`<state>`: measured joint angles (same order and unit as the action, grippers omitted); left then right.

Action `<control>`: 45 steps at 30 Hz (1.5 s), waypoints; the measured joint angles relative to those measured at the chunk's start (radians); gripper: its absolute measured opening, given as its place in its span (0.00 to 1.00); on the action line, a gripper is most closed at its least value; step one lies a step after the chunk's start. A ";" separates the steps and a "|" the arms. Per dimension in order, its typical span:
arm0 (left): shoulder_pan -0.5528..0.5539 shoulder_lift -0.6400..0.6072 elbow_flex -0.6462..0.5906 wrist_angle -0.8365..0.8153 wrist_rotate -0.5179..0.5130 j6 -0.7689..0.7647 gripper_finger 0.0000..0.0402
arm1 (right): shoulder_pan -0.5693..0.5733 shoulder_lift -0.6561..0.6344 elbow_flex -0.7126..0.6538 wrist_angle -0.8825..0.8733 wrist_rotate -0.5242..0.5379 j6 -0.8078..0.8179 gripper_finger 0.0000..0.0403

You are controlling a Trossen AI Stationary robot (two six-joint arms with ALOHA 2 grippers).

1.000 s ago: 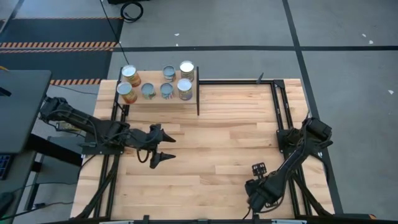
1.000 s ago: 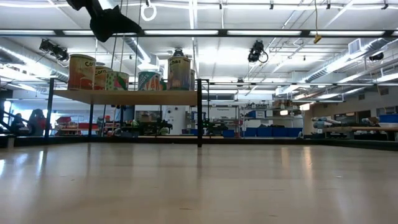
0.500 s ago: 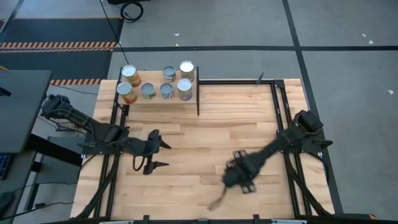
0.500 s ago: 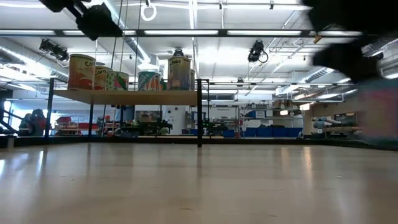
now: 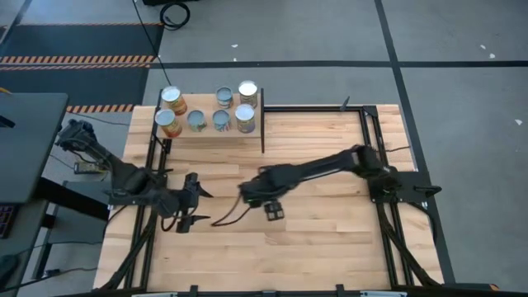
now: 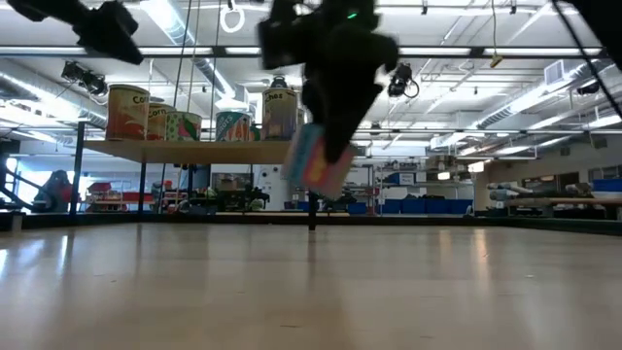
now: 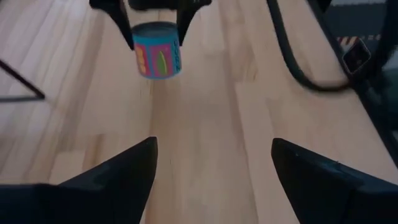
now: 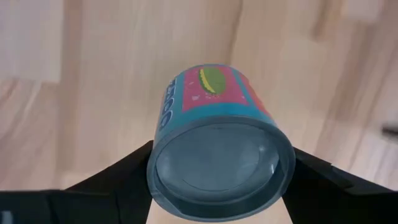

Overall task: Pick and place cans onto a shelf
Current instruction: Put the small canned corn on the shelf

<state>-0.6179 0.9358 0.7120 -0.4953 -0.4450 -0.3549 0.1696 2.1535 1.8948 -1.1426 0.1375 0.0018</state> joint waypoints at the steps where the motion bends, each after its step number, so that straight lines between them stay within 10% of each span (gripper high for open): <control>1: -0.009 -0.003 0.000 -0.018 -0.003 -0.012 0.79 | -0.007 0.045 0.061 -0.024 0.000 -0.032 0.72; 11: -0.054 -0.080 0.036 -0.238 -0.033 -0.158 0.79 | -0.071 0.331 0.461 -0.143 -0.001 -0.246 0.78; 25: -0.044 -0.061 0.036 -0.184 -0.049 -0.229 0.78 | -0.084 0.330 0.423 -0.118 -0.057 -0.264 0.95; 36: 0.032 0.018 0.036 -0.167 -0.074 -0.209 0.54 | -0.066 0.124 0.422 -0.412 -0.054 -0.110 0.95; 45: 0.123 0.112 0.037 -0.075 -0.018 -0.150 0.83 | -0.063 -0.191 0.243 -0.373 0.034 0.012 0.95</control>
<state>-0.4953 1.0474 0.7494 -0.5703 -0.4631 -0.5052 0.1062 1.9621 2.1380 -1.5155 0.1716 0.0138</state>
